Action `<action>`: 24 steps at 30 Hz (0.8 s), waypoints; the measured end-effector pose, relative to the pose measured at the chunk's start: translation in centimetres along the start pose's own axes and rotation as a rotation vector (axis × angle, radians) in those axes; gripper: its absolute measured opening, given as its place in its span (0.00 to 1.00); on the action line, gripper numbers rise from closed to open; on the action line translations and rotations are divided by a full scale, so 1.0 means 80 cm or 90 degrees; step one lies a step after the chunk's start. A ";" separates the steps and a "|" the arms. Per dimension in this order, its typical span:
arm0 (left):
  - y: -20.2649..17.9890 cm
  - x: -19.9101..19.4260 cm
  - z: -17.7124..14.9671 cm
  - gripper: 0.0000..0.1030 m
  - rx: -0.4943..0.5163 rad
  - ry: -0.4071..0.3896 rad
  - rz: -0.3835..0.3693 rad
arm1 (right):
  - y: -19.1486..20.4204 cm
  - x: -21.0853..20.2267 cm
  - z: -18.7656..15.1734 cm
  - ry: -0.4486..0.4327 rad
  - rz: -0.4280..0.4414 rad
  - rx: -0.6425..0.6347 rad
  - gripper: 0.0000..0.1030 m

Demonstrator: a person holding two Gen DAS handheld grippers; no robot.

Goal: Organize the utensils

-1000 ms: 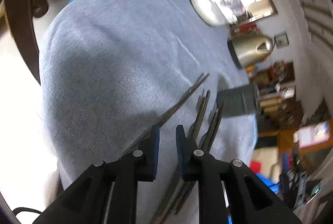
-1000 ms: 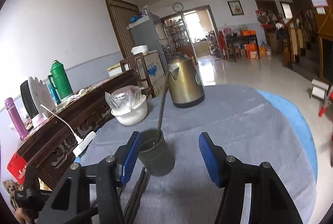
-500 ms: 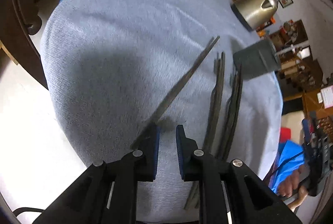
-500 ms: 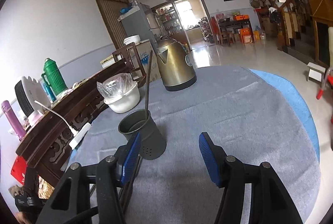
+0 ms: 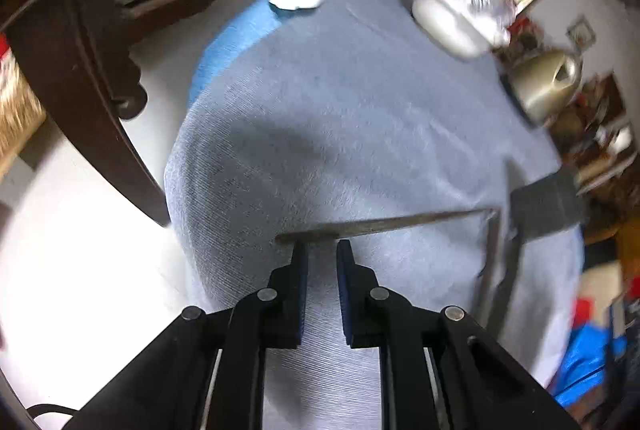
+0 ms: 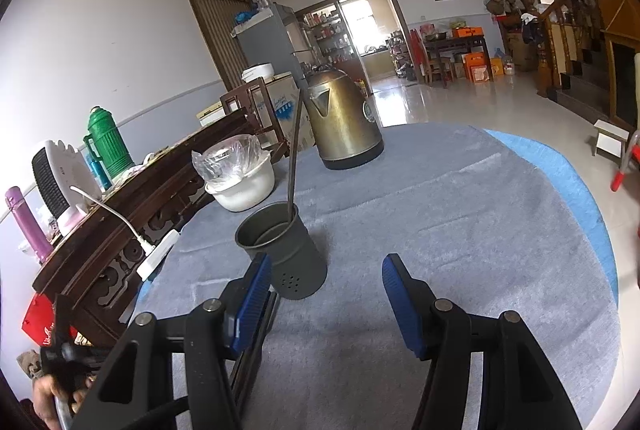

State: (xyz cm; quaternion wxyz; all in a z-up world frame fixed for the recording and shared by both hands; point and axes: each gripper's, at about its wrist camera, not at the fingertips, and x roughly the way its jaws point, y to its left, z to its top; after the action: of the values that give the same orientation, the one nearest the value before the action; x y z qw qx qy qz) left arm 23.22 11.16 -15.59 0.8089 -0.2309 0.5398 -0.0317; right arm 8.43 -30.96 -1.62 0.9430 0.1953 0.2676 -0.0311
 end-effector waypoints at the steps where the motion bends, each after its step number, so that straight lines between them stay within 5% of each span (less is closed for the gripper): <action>1: -0.002 -0.002 -0.001 0.13 -0.005 0.003 -0.015 | 0.000 0.000 -0.001 0.001 0.000 -0.002 0.60; 7: 0.011 0.017 -0.004 0.15 -0.167 0.048 -0.123 | 0.007 0.009 -0.007 0.014 0.015 0.000 0.60; 14: 0.022 0.031 0.005 0.15 -0.319 0.017 -0.143 | 0.008 0.001 -0.009 0.001 0.009 -0.023 0.60; 24: 0.019 0.033 0.017 0.15 -0.357 0.029 -0.161 | -0.016 0.008 -0.012 0.016 0.004 0.015 0.60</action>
State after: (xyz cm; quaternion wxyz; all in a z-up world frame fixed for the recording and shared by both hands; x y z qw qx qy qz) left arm 25.23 12.15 -18.08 0.6911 -0.5095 0.5125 0.0128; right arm 8.33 -31.74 -3.15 0.9373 0.2075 0.2785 -0.0290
